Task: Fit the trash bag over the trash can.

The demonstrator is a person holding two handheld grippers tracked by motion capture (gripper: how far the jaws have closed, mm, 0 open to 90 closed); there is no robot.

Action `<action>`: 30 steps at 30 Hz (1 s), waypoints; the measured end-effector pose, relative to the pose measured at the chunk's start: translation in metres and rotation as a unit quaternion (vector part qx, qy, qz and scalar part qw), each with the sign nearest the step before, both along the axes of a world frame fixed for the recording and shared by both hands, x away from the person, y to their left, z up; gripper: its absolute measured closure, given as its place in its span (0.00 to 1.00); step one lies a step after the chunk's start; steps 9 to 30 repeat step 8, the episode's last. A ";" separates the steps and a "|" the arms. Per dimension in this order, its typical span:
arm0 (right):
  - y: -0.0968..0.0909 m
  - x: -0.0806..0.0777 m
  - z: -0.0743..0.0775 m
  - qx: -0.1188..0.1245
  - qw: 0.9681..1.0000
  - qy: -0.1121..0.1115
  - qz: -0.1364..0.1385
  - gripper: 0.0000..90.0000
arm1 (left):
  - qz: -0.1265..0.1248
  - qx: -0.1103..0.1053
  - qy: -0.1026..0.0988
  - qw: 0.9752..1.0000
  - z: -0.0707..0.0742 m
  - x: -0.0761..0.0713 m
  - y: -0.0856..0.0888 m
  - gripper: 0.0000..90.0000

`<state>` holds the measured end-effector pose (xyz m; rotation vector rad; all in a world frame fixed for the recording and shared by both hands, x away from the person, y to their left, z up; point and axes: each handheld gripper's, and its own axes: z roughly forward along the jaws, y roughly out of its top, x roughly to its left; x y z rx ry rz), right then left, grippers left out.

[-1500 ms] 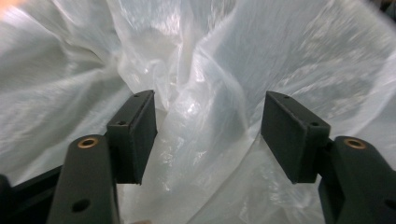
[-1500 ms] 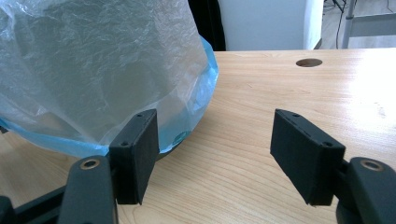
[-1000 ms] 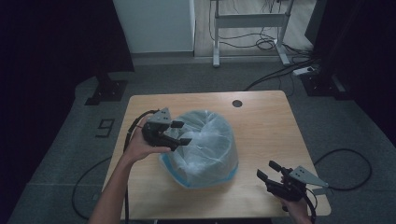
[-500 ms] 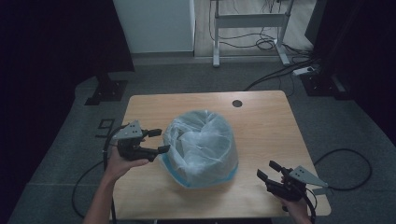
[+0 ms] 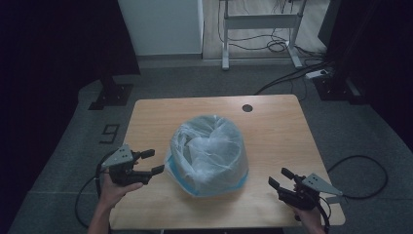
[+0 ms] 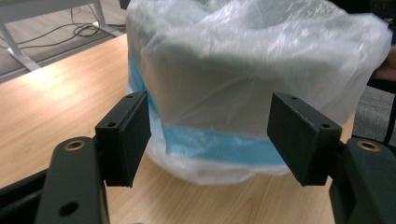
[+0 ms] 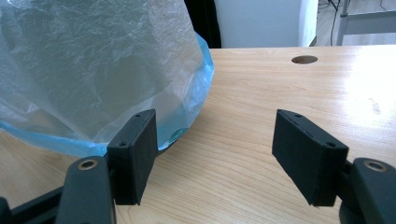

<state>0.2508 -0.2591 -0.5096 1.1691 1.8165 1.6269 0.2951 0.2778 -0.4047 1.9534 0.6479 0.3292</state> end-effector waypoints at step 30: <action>0.001 0.000 0.000 -0.002 1.000 0.000 0.000 0.34 | 0.005 -0.002 0.001 1.000 0.001 0.001 0.002 0.33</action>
